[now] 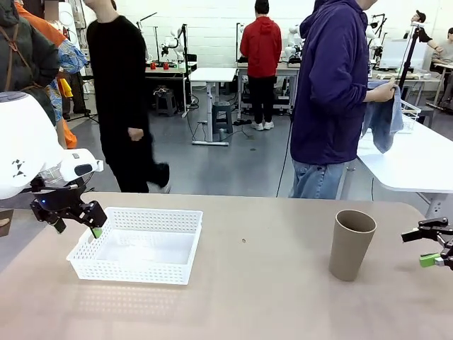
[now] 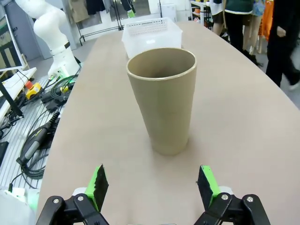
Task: Clean and organize the cups into the basket.
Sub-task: Pick up the Organizing basket and move it to the center of the table, then pick up the Reusable plastic cup from the right side of the table and place it inside the Organizing basket.
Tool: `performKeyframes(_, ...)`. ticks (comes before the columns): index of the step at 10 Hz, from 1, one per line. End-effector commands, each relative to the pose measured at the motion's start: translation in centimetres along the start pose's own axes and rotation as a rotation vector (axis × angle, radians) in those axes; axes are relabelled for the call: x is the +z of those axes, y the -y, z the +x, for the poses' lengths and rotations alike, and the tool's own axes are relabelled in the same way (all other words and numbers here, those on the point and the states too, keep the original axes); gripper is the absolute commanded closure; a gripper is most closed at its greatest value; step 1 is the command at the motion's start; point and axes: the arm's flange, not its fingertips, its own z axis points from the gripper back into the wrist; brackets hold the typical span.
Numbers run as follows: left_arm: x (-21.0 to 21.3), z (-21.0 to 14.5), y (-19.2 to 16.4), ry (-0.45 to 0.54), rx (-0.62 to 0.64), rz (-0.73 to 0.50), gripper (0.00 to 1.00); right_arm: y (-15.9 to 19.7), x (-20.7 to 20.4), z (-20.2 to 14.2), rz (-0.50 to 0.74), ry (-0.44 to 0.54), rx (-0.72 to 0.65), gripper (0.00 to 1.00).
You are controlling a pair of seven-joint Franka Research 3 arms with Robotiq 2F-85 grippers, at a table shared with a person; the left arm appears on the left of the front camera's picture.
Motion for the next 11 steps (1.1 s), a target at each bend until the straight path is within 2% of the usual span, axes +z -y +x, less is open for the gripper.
performKeyframes(1, 0.2, 0.0, 0.0, 0.004, -0.006, 0.001, 0.0, 0.0, -0.1, 0.0, 0.018, -0.014, -0.018, 0.0)
performKeyframes(5, 0.2, 0.0, 0.0, 0.004, -0.006, 0.001, 0.0, -0.1, 0.0, -0.1, 0.006, -0.005, -0.002, 0.0)
performKeyframes(7, -0.6, 0.1, 0.0, -0.004, -0.025, -0.002, 0.0, 0.1, -3.0, 0.1, -0.078, -0.007, 0.05, 0.0)
performKeyframes(9, -1.2, 0.0, 0.2, 0.028, -0.027, 0.002, 0.0, 0.1, -3.8, 0.0, -0.149, 0.027, 0.097, 0.0)
performKeyframes(11, -2.2, 0.3, 0.0, 0.006, -0.016, -0.001, 0.0, 0.0, -4.2, -0.4, -0.136, 0.04, 0.108, 0.0)
